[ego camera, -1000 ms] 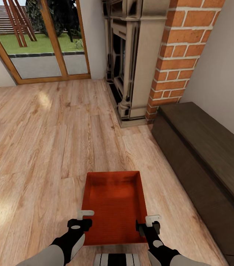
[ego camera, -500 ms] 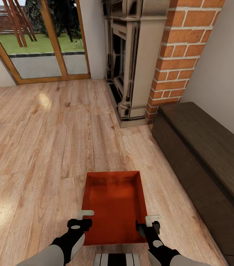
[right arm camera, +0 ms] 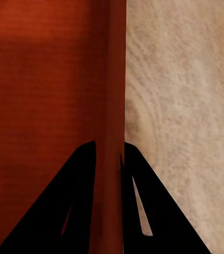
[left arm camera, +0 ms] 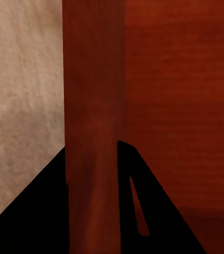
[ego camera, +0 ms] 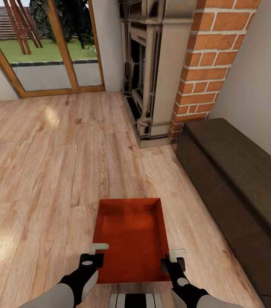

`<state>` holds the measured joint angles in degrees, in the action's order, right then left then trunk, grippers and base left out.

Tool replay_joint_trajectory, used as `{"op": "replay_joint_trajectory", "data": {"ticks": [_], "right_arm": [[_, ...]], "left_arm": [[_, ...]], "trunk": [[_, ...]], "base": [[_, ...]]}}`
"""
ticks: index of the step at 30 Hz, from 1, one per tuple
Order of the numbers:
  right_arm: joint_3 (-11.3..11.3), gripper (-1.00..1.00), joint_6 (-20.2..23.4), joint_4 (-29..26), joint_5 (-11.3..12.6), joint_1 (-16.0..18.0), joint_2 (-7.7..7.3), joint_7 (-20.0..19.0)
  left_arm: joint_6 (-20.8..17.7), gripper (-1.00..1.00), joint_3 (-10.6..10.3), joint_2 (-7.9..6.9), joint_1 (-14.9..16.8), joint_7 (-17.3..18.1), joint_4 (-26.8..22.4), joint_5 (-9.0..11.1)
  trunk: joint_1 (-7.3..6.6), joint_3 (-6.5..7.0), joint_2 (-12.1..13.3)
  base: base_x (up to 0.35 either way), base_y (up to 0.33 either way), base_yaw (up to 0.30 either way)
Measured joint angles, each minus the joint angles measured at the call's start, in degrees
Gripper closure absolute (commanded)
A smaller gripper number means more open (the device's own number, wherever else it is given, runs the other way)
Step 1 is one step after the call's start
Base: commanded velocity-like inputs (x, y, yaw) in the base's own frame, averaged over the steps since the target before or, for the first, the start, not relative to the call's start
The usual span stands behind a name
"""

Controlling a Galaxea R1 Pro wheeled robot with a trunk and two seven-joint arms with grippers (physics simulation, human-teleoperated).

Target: Move the two storage containers from the living room to the garage. In the garage, place one container on the floor and stack the other container on top of it (either order is fine).

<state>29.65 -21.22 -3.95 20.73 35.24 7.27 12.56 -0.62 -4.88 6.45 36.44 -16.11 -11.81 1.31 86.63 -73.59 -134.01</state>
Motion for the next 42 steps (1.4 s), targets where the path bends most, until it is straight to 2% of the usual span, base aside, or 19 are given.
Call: {"op": "replay_joint_trajectory", "data": {"ticks": [6,23,42], "right_arm": [[0.0,1.00,0.0,0.0,0.0,0.0,0.00,0.0],[-0.1,1.00,0.3,0.1,0.1,0.0,0.01,0.0],[-0.2,1.00,0.3,0.0,-0.1,0.0,0.02,0.0]], "left_arm": [[0.0,1.00,0.0,0.06,0.0,-0.2,0.0,0.0],[-0.6,1.00,0.3,0.05,0.0,0.0,0.0,-0.5],[-0.4,1.00,0.0,-0.03,0.0,0.0,0.1,0.0]], "trunk": [[0.00,0.00,0.0],[-3.73,3.04,6.8],[-7.90,6.45,14.4]], "base": [[0.000,0.000,0.000],[0.000,0.000,0.000],[0.000,0.000,0.000]]}}
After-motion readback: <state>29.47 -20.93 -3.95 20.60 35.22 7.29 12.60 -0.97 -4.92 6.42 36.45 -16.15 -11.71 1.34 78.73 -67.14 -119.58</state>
